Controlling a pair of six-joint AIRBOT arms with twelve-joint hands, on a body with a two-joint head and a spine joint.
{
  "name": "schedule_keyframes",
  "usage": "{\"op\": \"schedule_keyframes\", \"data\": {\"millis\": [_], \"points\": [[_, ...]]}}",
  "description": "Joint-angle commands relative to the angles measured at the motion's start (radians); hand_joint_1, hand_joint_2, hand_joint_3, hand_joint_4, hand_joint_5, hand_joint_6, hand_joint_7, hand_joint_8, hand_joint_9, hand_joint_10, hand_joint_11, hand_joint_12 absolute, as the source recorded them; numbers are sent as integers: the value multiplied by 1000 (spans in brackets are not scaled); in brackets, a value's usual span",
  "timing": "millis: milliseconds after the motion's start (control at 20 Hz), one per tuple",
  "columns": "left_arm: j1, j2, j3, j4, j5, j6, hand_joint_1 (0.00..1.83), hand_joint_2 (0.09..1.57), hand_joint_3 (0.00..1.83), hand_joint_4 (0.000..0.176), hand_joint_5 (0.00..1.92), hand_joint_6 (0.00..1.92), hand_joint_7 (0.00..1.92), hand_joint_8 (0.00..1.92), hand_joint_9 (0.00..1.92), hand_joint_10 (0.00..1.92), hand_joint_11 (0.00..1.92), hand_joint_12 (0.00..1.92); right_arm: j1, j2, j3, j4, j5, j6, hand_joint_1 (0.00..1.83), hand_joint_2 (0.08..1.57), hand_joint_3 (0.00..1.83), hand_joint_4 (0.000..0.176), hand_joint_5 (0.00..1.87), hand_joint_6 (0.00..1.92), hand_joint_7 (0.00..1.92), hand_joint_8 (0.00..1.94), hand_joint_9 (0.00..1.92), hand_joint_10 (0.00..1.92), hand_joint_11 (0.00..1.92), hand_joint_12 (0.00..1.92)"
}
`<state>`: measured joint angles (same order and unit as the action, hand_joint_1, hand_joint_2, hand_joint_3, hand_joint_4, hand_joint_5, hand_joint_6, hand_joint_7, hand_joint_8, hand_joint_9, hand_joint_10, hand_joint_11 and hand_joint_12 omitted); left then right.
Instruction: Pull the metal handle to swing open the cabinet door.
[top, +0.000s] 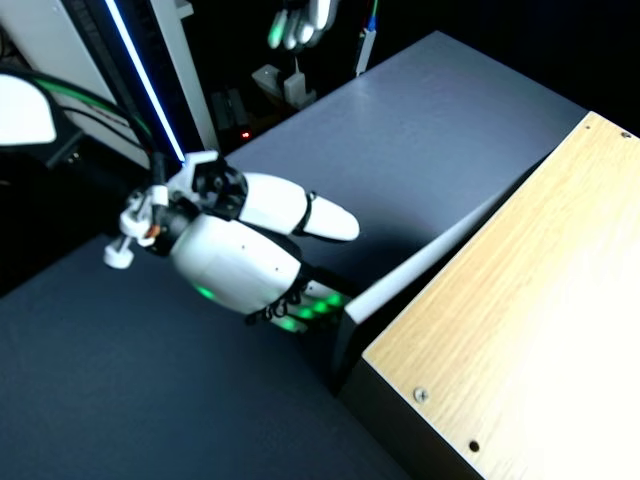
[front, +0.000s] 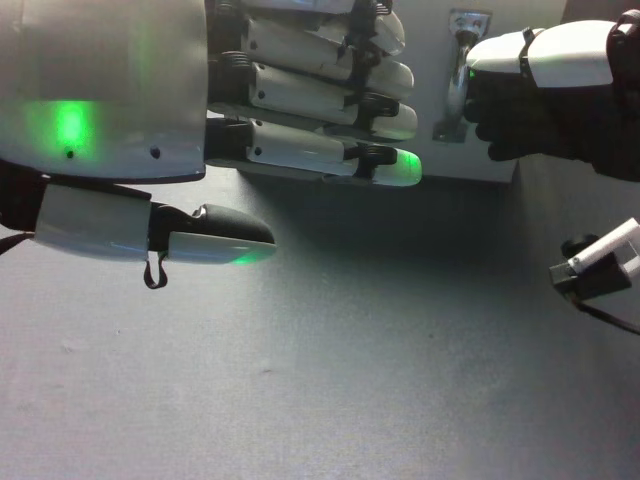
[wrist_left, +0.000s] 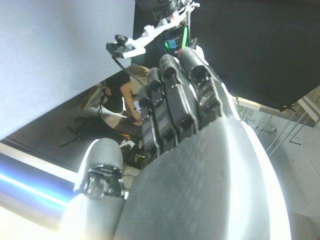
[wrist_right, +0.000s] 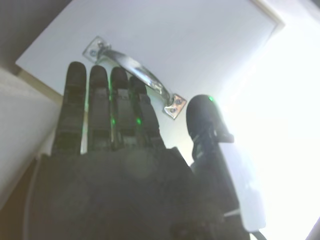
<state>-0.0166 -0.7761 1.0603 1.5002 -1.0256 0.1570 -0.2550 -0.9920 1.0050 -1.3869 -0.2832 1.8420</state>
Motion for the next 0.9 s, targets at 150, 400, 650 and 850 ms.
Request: {"op": "schedule_keyframes", "data": {"millis": [150, 400, 650, 850], "points": [[-12, 8, 1, -99, -26, 7, 0, 1571, 72, 0, 377, 0, 410, 0, 387, 0, 43, 763, 6, 19, -45, -26, 72, 14, 0, 1571, 19, 0, 256, 4, 262, 3, 244, 3, 0, 704], [-12, 8, 1, -99, -26, 7, 0, 1571, 74, 0, 374, 2, 406, 2, 385, 2, 42, 764, 3, 52, -96, -26, 76, 14, 0, 1571, 19, 0, 247, 4, 253, 3, 236, 3, 0, 679], [-12, 8, 1, -99, -26, 7, 0, 1571, 74, 0, 377, 2, 409, 2, 387, 2, 46, 761, 2, 95, -129, -26, 100, 14, 0, 1571, 21, 0, 246, 1, 254, 2, 240, 3, 0, 690], [-12, 8, 1, -99, -26, 7, 0, 1571, 75, 0, 377, 2, 407, 1, 384, 1, 43, 760, 0, 138, -143, -25, 129, 14, 0, 1571, 20, 0, 244, 1, 251, 0, 236, 1, 0, 669]]}}
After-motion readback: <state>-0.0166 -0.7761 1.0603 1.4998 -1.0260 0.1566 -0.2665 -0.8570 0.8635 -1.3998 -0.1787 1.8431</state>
